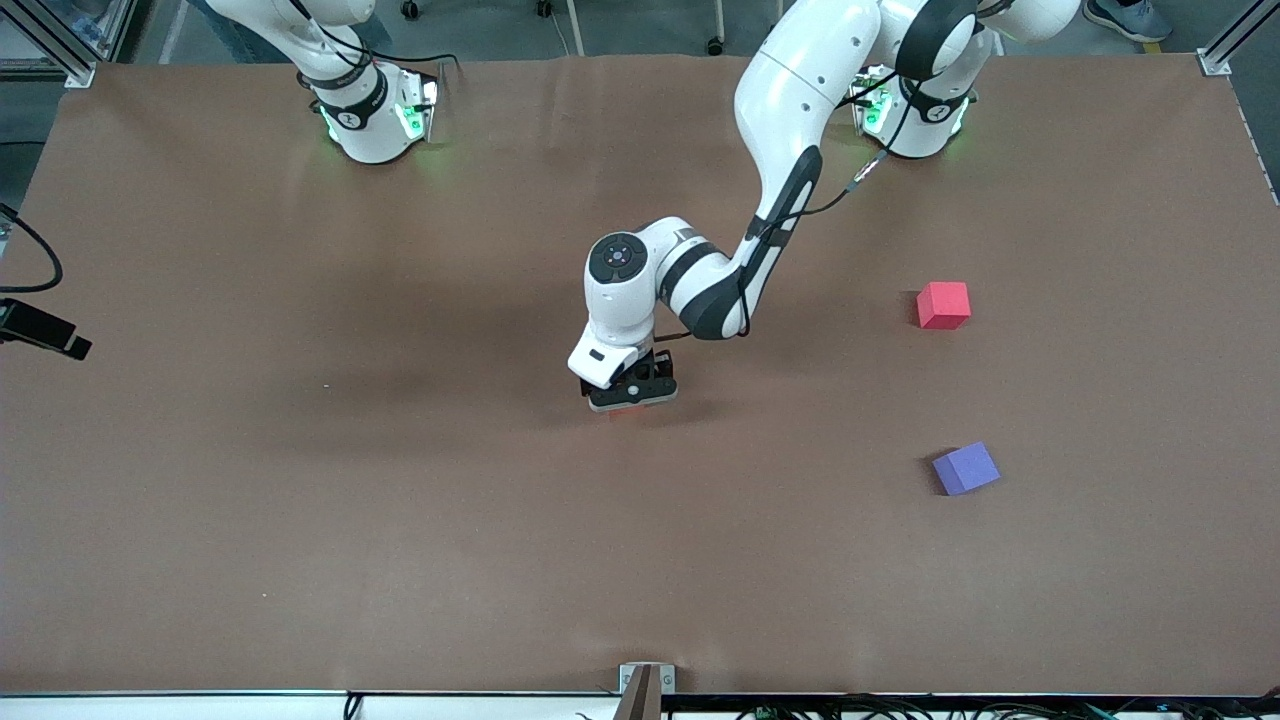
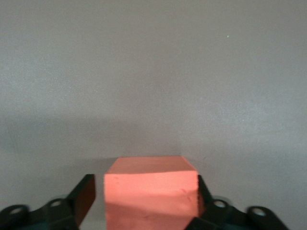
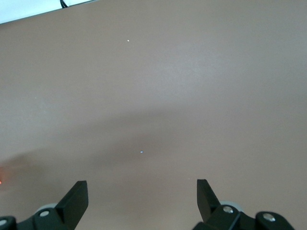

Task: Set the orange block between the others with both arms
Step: 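Carry the orange cube toward the gap between pink and purple cubes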

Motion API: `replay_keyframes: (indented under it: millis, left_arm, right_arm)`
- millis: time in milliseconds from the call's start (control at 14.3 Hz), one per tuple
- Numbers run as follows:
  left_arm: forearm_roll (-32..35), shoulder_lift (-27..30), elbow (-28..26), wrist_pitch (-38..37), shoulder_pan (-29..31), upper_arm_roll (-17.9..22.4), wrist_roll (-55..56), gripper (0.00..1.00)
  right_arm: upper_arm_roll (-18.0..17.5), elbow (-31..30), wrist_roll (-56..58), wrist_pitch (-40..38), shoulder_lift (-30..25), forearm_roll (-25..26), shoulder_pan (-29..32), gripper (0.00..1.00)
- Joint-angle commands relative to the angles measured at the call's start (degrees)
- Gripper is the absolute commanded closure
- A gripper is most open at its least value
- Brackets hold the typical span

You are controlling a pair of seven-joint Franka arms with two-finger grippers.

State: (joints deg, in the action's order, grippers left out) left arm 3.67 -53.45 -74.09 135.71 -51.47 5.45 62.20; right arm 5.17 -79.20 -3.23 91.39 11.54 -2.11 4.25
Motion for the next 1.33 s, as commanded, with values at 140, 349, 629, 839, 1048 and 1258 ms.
replay_keyframes:
  millis: [140,349,629,839,1048,1258]
  left_arm:
    - [0.9,2.5,1.4,-2.9,0.0,1.1,2.0,0.82]
    - [0.7,8.6,-0.2,-6.8,4.2,2.5,1.6,0.83]
    - [0.6,15.5,-2.7,-16.2,11.0,2.0,-6.7,0.83]
    - [0.6,21.8,-11.0,-16.7,14.5,1.8,-12.7,0.83]
    - [0.6,27.5,-19.6,-16.7,18.2,1.8,-19.5,0.82]
    - [0.4,33.0,-27.6,-15.8,23.6,1.7,-29.1,0.82]
  right_arm:
    - [-0.6,-7.6,-0.9,3.3,-6.0,0.1,0.2,0.00]
    - [-0.2,-8.9,-0.3,3.7,-8.2,0.4,-0.9,0.00]
    - [0.5,-8.8,-0.2,3.3,-9.4,0.2,-2.5,0.00]
    - [0.4,-8.3,1.6,3.1,-9.8,0.3,-2.5,0.00]
    - [0.5,-9.0,6.1,3.9,-10.4,0.8,-2.5,0.00]
    - [0.2,-12.6,5.9,7.4,-11.7,2.7,-2.8,0.00]
